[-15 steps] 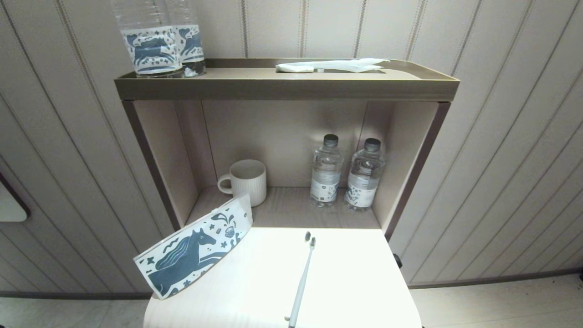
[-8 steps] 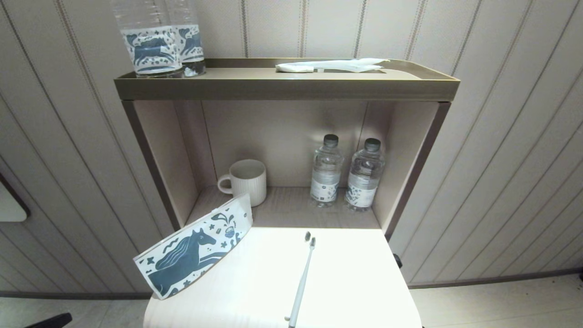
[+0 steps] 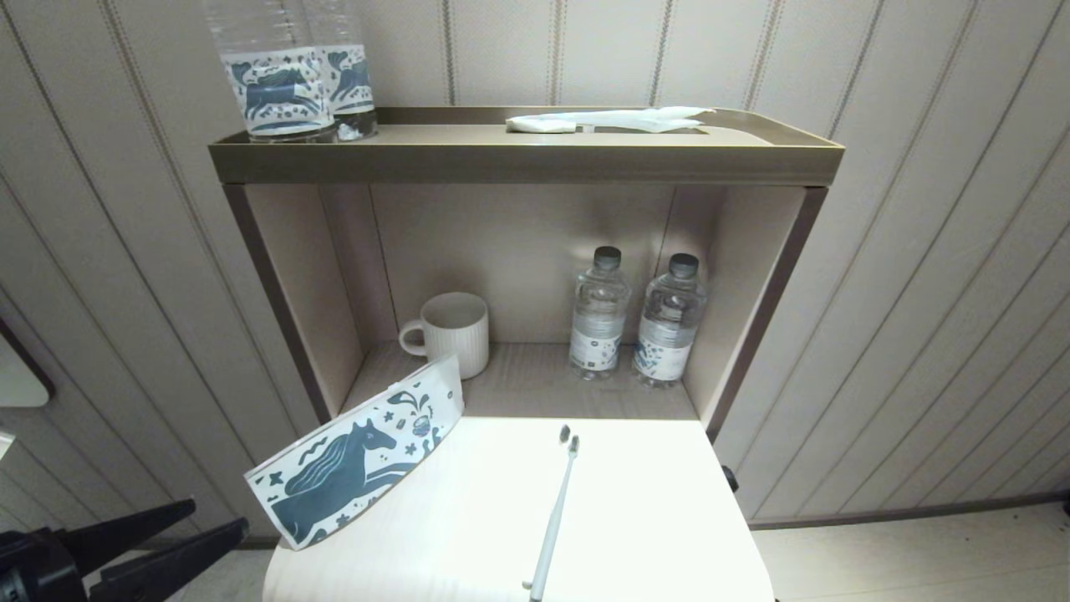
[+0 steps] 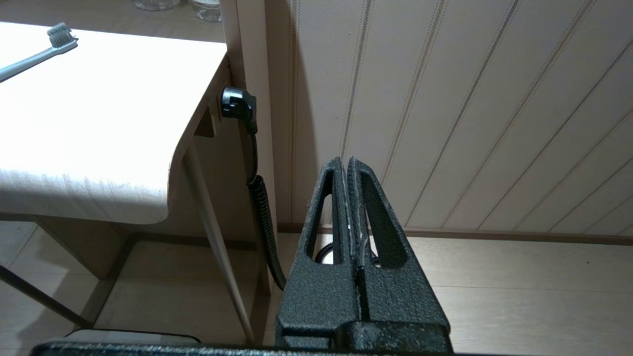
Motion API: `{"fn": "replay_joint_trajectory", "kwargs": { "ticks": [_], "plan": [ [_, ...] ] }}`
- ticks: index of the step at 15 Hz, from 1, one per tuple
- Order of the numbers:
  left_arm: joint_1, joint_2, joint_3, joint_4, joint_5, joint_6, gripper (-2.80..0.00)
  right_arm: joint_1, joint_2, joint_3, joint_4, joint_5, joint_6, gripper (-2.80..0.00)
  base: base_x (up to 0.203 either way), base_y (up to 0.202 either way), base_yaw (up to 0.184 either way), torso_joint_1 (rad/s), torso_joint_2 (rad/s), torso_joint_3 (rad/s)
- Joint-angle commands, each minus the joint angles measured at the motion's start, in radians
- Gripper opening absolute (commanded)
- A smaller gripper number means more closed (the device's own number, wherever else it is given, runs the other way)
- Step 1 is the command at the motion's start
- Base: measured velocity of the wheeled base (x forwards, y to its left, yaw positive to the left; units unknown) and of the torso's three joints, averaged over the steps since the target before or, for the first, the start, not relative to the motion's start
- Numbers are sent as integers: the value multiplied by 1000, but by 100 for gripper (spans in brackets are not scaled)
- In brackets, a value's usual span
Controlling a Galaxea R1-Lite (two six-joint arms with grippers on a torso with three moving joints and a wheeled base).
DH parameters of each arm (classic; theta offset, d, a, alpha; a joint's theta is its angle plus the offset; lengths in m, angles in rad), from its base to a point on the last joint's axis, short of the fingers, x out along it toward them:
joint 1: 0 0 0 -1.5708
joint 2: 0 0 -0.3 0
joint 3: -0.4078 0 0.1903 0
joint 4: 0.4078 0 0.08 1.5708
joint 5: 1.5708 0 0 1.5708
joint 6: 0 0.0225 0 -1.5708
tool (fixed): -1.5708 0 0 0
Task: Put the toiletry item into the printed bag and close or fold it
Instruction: Pick up the storage bag
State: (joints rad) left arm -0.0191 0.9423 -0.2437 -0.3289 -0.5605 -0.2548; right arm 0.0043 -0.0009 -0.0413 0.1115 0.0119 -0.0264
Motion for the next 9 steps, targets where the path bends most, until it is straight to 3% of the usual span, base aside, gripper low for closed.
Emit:
{"fn": "replay_joint_trajectory", "kwargs": {
  "ticks": [1,9],
  "plan": [
    [48,181,11,-93,-8,11,0,0,1,0,0,0,-1,-280,0,0,0,0,0,0],
    [67,510,26,-403,-65,44,0,0,1,0,0,0,-1,-280,0,0,0,0,0,0]
  ]
}}
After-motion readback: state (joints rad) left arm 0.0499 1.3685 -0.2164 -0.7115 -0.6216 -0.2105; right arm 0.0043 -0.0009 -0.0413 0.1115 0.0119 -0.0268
